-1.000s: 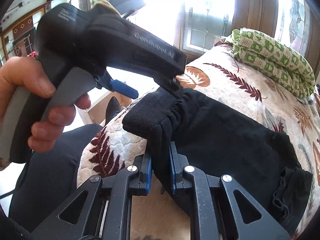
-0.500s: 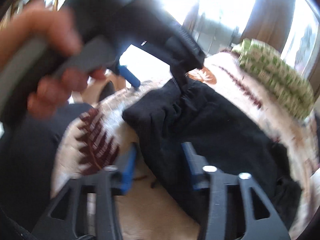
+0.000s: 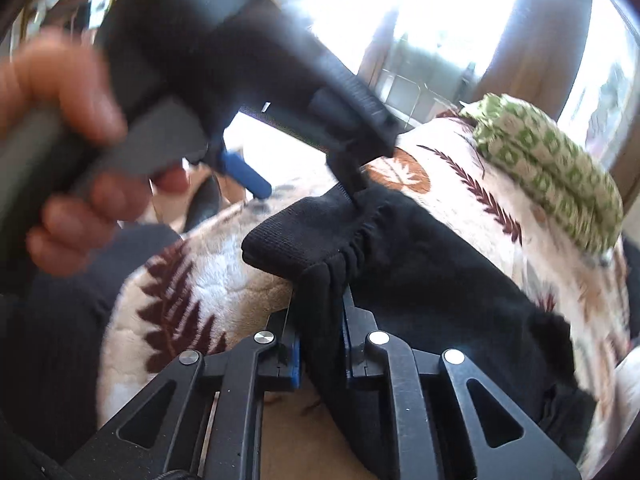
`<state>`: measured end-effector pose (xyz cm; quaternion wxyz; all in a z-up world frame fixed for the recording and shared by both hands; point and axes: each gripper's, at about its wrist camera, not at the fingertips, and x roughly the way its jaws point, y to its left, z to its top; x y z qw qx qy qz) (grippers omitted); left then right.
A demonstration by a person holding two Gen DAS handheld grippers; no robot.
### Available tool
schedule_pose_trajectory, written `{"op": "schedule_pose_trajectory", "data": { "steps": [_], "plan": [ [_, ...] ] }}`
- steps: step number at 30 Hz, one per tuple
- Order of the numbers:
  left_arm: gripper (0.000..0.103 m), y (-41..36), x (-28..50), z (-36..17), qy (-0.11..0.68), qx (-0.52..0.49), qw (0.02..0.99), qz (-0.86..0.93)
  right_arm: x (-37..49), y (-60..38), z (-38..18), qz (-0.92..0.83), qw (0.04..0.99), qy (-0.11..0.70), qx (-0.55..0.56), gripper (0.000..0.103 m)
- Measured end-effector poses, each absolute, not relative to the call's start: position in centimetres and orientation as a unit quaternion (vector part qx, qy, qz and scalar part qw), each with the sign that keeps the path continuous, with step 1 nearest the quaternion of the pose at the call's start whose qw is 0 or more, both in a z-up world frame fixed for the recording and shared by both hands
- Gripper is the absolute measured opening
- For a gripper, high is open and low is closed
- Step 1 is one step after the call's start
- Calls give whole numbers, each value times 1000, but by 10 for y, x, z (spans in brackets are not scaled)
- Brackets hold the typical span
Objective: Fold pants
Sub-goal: 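Lift the waistband end with the right gripper and fold it toward the leg ends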
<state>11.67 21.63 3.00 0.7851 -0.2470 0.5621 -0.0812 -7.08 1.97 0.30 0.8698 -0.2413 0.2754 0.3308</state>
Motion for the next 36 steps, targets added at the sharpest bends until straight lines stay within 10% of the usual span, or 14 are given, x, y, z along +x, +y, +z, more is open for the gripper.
{"op": "schedule_pose_trajectory", "data": {
  "steps": [25, 32, 36],
  "plan": [
    [87, 194, 105, 25, 550, -343, 755, -100, -77, -3, 26, 347, 876, 279, -185, 12],
    [34, 178, 111, 31, 544, -338, 759, -120, -79, -10, 28, 346, 878, 278, -179, 12],
    [27, 173, 107, 51, 523, -314, 782, -126, -78, -17, 34, 346, 881, 281, -158, 12]
  ]
}}
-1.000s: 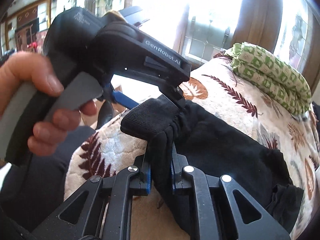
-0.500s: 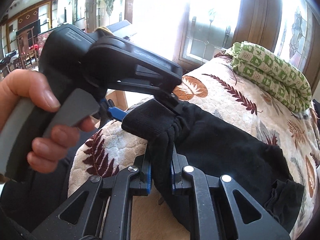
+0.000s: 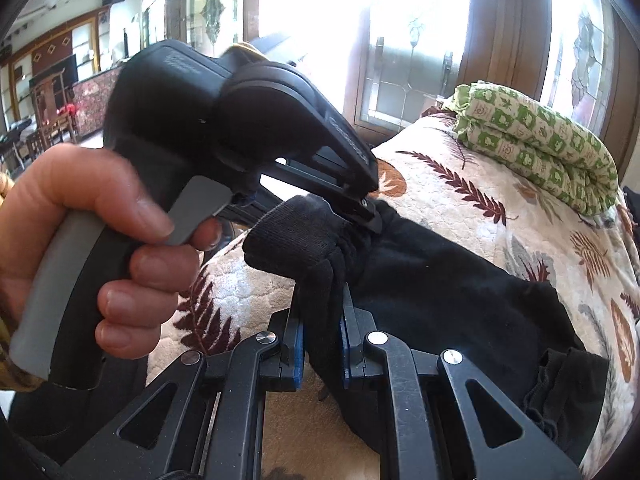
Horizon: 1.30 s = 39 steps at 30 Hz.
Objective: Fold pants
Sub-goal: 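Lift the waistband end with the right gripper and fold it toward the leg ends, then lower the folded end onto the pants and open the right gripper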
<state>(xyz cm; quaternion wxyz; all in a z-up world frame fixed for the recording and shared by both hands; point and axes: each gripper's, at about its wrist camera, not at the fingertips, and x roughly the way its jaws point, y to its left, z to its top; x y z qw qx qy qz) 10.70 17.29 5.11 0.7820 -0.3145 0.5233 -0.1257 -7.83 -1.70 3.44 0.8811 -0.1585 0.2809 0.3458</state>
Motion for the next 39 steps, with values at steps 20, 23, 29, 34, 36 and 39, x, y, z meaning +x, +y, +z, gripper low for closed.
{"op": "schedule_pose_trajectory", "data": {
  "steps": [20, 23, 29, 34, 36, 39],
  "plan": [
    [27, 9, 111, 131, 525, -176, 804, -219, -71, -162, 74, 278, 907, 311, 50, 12],
    [27, -28, 112, 131, 533, -151, 799, -233, -73, -189, 72, 253, 913, 312, 68, 12],
    [31, -105, 117, 121, 555, -75, 793, -239, -63, -241, 61, 198, 917, 325, 119, 12],
    [71, -153, 127, 92, 588, -43, 770, -244, -40, -279, 22, 162, 895, 372, 187, 14],
    [74, -161, 130, 83, 606, -52, 756, -242, -31, -294, -3, 152, 874, 402, 228, 14],
    [74, -157, 131, 89, 599, -85, 754, -257, -25, -313, -29, 148, 843, 426, 294, 16]
  ]
}}
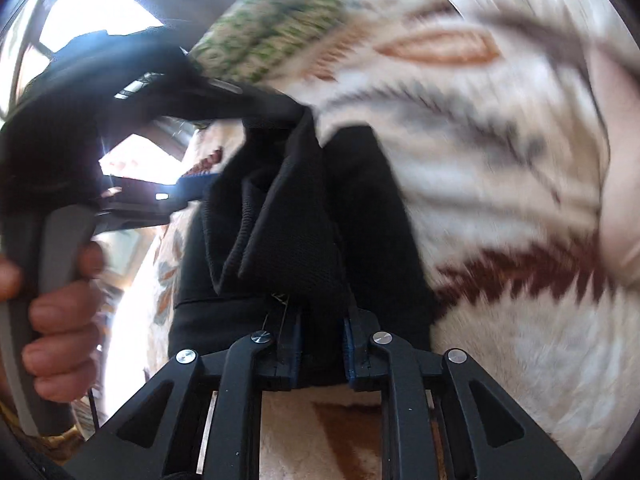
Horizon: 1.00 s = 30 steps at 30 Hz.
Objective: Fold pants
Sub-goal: 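Lower the folded end onto the pants and open the right gripper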
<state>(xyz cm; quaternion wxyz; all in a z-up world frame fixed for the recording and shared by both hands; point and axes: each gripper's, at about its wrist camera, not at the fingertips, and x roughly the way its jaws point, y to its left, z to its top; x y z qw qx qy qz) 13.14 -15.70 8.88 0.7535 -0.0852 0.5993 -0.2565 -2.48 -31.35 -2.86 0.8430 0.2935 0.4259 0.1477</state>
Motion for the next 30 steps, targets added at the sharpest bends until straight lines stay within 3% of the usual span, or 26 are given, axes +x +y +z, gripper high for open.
{"op": "schedule_pose_trajectory", "data": {
  "steps": [5, 8, 10, 11, 17, 20, 24, 26, 30],
  "plan": [
    [79, -124, 132, 117, 561, -105, 783, -247, -24, -316, -32, 149, 834, 425, 318, 20],
    [79, -90, 121, 119, 543, -109, 802, -223, -27, -315, -25, 131, 842, 425, 305, 36],
    [79, -68, 112, 112, 539, -116, 810, -199, -29, -319, -17, 107, 853, 415, 299, 60],
    [79, -58, 107, 106, 540, -122, 811, -190, -33, -322, -10, 90, 862, 402, 295, 65],
    [79, -43, 85, 76, 553, -97, 808, -177, -45, -327, 31, 51, 915, 333, 221, 67],
    [77, -58, 75, 72, 548, -58, 812, -190, -36, -321, 45, 84, 929, 318, 172, 51],
    [77, -77, 66, 61, 552, -9, 809, -199, -11, -303, 24, 145, 905, 371, 147, 36],
    [78, -81, 63, 50, 559, 11, 807, -190, -1, -296, 2, 127, 899, 402, 119, 13],
    [78, -66, 66, 38, 574, -30, 794, -198, -8, -314, -1, 118, 895, 400, 159, 8]
  ]
}}
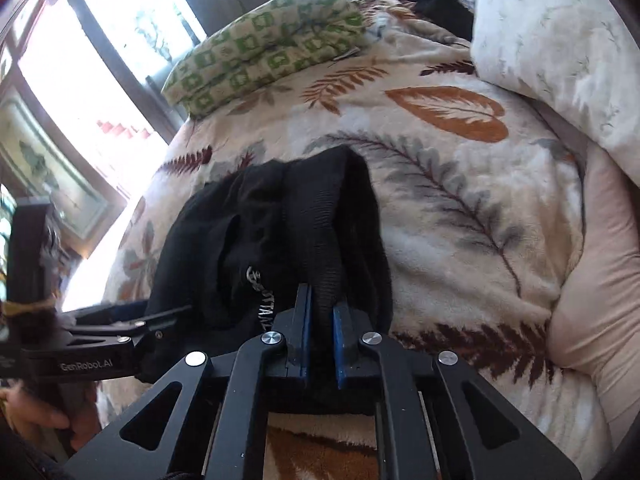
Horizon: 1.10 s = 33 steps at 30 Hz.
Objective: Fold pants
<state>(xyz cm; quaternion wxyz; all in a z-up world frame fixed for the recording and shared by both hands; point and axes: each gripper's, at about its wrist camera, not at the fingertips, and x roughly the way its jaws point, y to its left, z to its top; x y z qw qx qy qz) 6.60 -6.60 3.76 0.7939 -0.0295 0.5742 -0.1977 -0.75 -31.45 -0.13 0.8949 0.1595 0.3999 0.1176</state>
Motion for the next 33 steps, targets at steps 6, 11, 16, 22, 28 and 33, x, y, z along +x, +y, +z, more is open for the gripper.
{"op": "schedule_pose_trajectory", "data": {
  "steps": [6, 11, 16, 22, 28, 33],
  "plan": [
    [78, -65, 59, 42, 572, -12, 791, -216, -23, -329, 8, 83, 888, 408, 196, 8],
    [84, -56, 56, 25, 579, -32, 785, -218, -12, -331, -26, 78, 876, 435, 193, 11],
    [84, -66, 47, 28, 558, 13, 803, -209, -11, -331, -24, 75, 876, 438, 186, 11],
    [85, -65, 48, 26, 557, 11, 805, -205, -12, -331, -26, 75, 880, 433, 179, 12],
    [91, -67, 50, 23, 560, 12, 806, -190, -12, -335, -29, 69, 878, 434, 189, 23],
    [90, -66, 47, 28, 558, 6, 810, -182, -12, -342, -29, 74, 869, 437, 219, 24]
  ]
}}
